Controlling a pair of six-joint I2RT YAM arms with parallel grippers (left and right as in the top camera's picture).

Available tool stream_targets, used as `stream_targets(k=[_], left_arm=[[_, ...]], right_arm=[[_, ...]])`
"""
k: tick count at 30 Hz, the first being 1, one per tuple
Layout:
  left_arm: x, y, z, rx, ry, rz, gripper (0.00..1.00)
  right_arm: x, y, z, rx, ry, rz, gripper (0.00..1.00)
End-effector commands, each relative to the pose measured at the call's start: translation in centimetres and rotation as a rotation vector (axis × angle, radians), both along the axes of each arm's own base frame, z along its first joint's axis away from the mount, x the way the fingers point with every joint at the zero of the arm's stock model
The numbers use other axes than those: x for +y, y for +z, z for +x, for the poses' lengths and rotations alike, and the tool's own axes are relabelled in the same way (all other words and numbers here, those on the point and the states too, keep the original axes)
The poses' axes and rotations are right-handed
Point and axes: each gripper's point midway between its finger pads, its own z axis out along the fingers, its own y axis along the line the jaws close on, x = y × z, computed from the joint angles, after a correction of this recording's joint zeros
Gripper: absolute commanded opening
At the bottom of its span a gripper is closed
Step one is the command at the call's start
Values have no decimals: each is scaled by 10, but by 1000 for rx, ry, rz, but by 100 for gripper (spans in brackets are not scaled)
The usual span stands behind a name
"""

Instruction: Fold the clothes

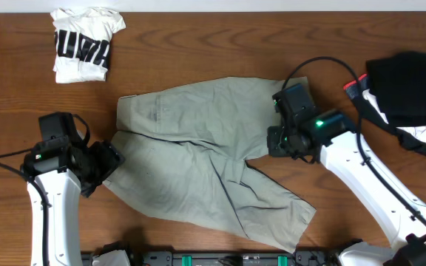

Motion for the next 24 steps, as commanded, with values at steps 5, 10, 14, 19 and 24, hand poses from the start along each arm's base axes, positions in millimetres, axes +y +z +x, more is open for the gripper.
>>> stream_targets(k=[5,10,14,19,24], left_arm=[[-6,41,20,-204,-75,15,90],[-48,75,52,-433,-277,-46,97],[-78,75,74,-482,-394,-56,97],[-99,48,109,-444,-442,-74,98],[-91,15,140,-341,-414,-45,74]], right_arm=[[-22,1,15,-19,-68,8,33],[-19,3,42,-76,-75,93,31],[-16,-9,57,-72,-86,140,25],[-18,-32,74,-46,-91,132,19],[-22,-41,91,-47,-110,128,14]])
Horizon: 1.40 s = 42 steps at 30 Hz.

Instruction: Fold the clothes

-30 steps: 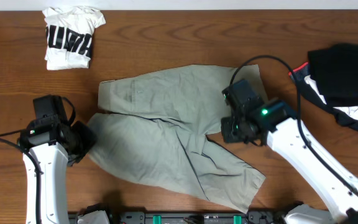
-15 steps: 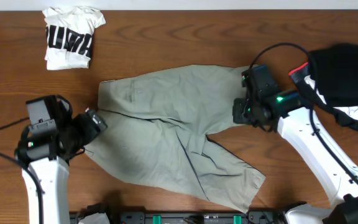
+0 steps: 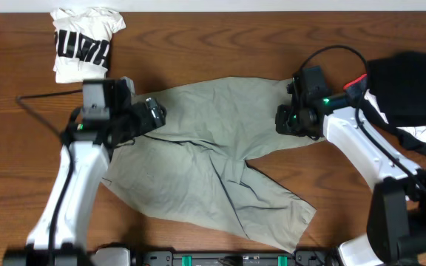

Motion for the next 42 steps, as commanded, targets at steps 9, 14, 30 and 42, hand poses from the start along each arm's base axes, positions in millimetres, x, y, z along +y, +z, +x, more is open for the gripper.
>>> stream_targets(k=[9,14,30,42], left_arm=[[16,-50,45,119,63,81,6],[24,-70,47,156,88,121,6],[26,-117,65,179,109,124,6],[26,-139,94,97,114,119,6]], right_arm=[[-4,-24,34,-17,-20,11,6],[-2,-39,42,-18,-21,12,2],[-8,-64,62,-50,-67,2,1],[-20,-72,80,-101,-102,-1,1]])
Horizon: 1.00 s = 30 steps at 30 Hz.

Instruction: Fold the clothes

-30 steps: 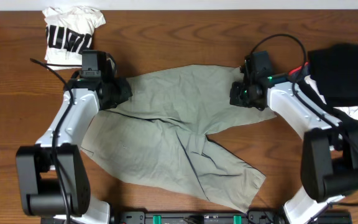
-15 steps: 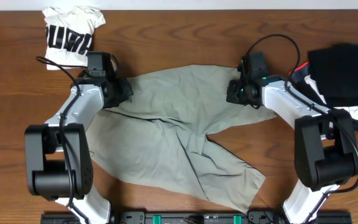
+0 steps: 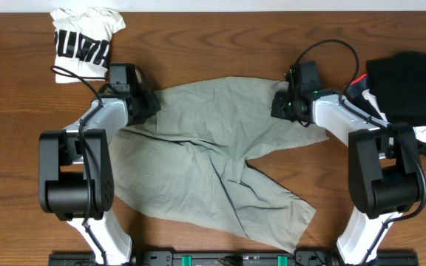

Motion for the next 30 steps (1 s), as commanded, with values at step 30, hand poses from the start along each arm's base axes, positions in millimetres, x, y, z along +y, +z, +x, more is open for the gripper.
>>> stream_targets(k=[30], left_arm=[[36,-50,110,-188,177,135,11]], right_arm=[[-71,-52,99,-70,-124,-62,2]])
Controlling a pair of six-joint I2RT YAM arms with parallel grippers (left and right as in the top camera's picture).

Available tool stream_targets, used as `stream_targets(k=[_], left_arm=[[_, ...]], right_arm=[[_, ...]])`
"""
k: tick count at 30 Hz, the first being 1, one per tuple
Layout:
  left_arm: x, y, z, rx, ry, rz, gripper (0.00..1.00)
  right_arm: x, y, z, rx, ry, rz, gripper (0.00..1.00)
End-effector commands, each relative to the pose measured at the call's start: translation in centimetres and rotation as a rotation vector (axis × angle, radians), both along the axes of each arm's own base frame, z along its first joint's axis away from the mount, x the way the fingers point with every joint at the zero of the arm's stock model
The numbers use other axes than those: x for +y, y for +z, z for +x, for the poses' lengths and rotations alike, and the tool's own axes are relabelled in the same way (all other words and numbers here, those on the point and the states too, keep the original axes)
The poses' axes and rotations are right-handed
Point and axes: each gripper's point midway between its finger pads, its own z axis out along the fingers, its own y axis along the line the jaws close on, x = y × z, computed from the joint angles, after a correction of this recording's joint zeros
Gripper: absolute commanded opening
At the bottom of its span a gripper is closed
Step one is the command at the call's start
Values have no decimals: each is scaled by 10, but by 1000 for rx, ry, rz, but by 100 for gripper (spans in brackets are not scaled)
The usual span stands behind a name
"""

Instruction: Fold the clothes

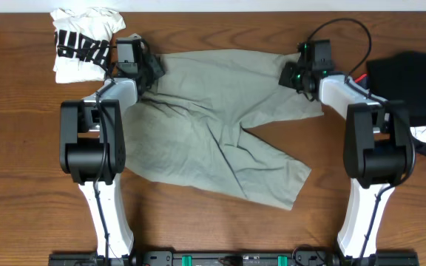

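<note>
Grey-green shorts [213, 125] lie spread across the middle of the table, waistband toward the far side and legs toward the near edge. My left gripper [152, 71] is at the shorts' far left corner, shut on the fabric. At the far right corner my right gripper [287, 75] is likewise closed on the cloth. Both arms stretch far out from the near edge. The fingertips themselves are mostly hidden by the wrist bodies.
A folded white T-shirt with black print [83, 52] sits at the far left, just beside the left wrist. A heap of black and white clothes [409, 85] lies at the right edge. Brown wooden table [21, 148] surrounds the shorts.
Both grippers have moved toward the far edge, and the shorts have shifted that way with them. The waistband now lies straighter and the near leg ends sit further from the near edge.
At first the left gripper was at the shorts' near left side and the right at their right edge. Then both were at the far corners of the waistband. Now they hold those corners, and the shorts lie further back and flatter.
</note>
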Motion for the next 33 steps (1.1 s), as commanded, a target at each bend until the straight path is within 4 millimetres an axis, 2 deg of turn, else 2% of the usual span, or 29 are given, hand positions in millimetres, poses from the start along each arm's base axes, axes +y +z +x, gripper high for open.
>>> stream_targets(k=[1,3,5,7,9,10,11,13,16,18,19,20,22,25,28,33], left_arm=[[37,-52,-19,105,143,107,11],[38,-51,-18,100,145,117,13],[38,-51,-18,100,142,118,30],[38,-49,-17,96,132,126,33],[38,-42,-16,91,103,152,54],[38,-36,-16,86,85,168,60],[38,-28,-16,78,75,177,66],[38,-3,-14,51,75,179,89],[38,56,-13,-22,81,176,100],[38,104,-17,-84,87,173,98],[38,121,-19,-107,89,172,98],[38,147,-24,-142,92,171,98],[38,180,-37,-172,95,170,98],[38,215,-60,-184,96,169,98],[38,226,-95,-109,90,172,98],[39,206,-158,123,82,172,98]], right_arm=[[-44,-48,-6,118,-49,-126,2],[-53,-39,2,128,-54,-160,4],[-60,-27,8,126,-48,-197,7],[-66,-9,14,131,-40,-232,13],[-71,10,17,152,-48,-262,20],[-72,20,17,160,-50,-268,22],[-73,31,19,167,-50,-270,26],[-73,56,22,165,-52,-269,39],[-73,100,25,147,-68,-260,50],[-71,128,23,132,-78,-251,52],[-70,141,21,123,-80,-246,52],[-68,160,16,115,-86,-240,53],[-63,184,5,109,-84,-227,53],[-52,213,-19,114,-59,-216,54],[-39,237,-57,161,-21,-220,54],[-14,249,-125,311,70,-249,53]])
